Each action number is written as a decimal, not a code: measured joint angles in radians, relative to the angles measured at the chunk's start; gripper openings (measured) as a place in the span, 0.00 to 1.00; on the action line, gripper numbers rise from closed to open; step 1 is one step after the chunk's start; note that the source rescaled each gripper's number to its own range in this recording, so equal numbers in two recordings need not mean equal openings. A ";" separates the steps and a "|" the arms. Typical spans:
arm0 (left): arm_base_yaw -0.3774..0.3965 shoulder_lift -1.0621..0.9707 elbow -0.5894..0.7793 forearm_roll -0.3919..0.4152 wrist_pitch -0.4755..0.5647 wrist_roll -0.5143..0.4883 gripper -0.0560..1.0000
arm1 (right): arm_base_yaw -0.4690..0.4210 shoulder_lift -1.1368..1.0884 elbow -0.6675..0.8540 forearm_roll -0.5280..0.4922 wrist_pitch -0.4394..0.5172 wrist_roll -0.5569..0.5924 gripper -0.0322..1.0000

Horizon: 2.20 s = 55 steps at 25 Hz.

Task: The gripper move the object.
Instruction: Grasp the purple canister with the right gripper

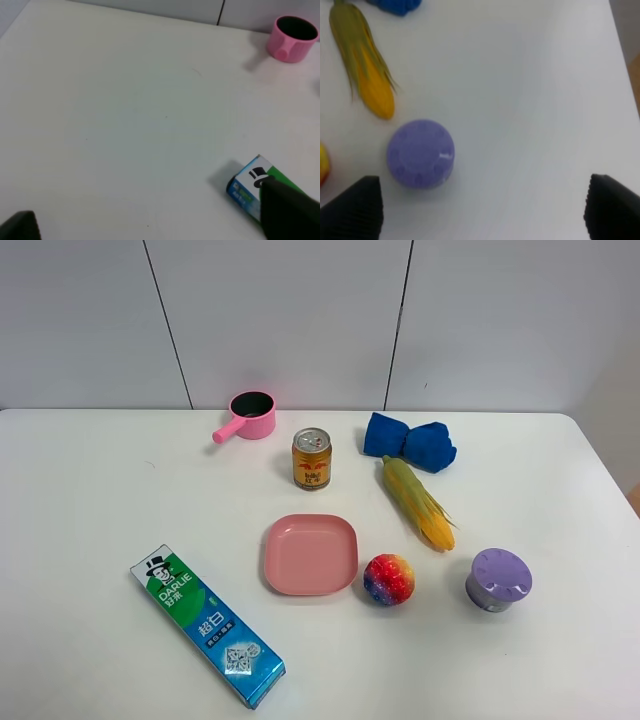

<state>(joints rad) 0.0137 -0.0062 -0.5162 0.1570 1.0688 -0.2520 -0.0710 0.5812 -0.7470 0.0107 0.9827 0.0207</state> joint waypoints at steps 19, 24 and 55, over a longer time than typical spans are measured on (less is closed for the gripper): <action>0.000 0.000 0.000 0.000 0.001 0.000 1.00 | 0.000 0.688 -0.179 0.192 -0.013 -0.137 0.45; 0.000 0.000 0.000 0.000 0.001 0.000 1.00 | 0.000 0.748 -0.179 0.211 -0.019 -0.171 0.45; 0.000 0.000 0.000 0.000 0.000 0.000 1.00 | 0.333 0.975 -0.048 -0.094 -0.191 0.096 0.45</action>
<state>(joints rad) 0.0137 -0.0062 -0.5162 0.1570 1.0688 -0.2520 0.2624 1.5560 -0.7950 -0.0833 0.7913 0.1168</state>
